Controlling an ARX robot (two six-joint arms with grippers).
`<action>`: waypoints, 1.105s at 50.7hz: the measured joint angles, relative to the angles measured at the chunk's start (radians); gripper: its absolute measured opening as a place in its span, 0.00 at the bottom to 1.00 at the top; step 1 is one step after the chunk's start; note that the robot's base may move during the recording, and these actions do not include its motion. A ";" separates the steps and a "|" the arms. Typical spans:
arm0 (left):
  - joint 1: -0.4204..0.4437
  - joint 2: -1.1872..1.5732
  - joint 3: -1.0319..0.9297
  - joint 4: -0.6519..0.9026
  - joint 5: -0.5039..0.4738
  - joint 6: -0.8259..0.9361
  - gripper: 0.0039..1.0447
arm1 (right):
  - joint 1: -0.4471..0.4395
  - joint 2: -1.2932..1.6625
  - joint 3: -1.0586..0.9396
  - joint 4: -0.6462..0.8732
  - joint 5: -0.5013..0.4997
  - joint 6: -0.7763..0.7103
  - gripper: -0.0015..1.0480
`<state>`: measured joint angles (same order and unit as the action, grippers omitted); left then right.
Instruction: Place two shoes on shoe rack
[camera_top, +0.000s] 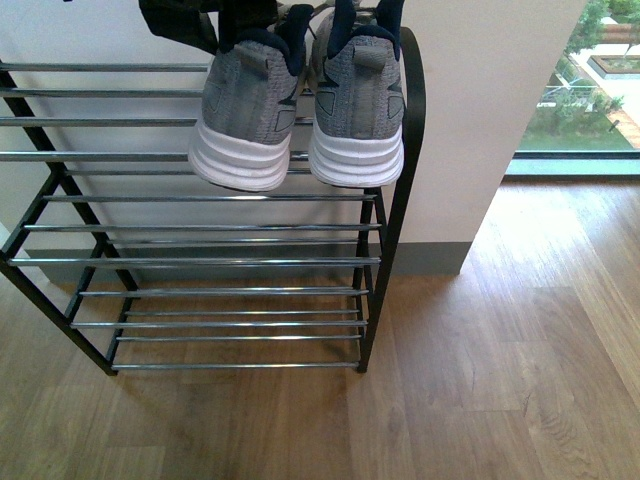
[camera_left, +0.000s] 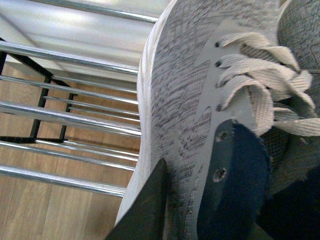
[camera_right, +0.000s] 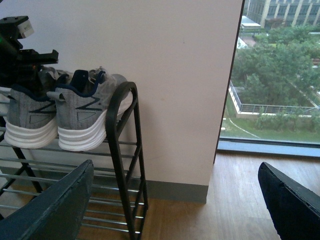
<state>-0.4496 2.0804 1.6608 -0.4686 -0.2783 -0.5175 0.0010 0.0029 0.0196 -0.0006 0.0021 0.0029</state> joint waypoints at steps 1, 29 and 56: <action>0.001 0.000 -0.001 0.007 0.011 0.000 0.19 | 0.000 0.000 0.000 0.000 0.000 0.000 0.91; 0.060 -0.441 -0.587 0.912 -0.084 0.393 0.65 | 0.000 0.000 0.000 0.000 0.000 0.000 0.91; 0.278 -0.856 -1.324 1.347 0.108 0.506 0.01 | 0.000 0.000 0.000 0.000 0.000 0.000 0.91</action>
<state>-0.1719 1.2243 0.3367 0.8787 -0.1707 -0.0113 0.0010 0.0032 0.0196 -0.0006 0.0021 0.0025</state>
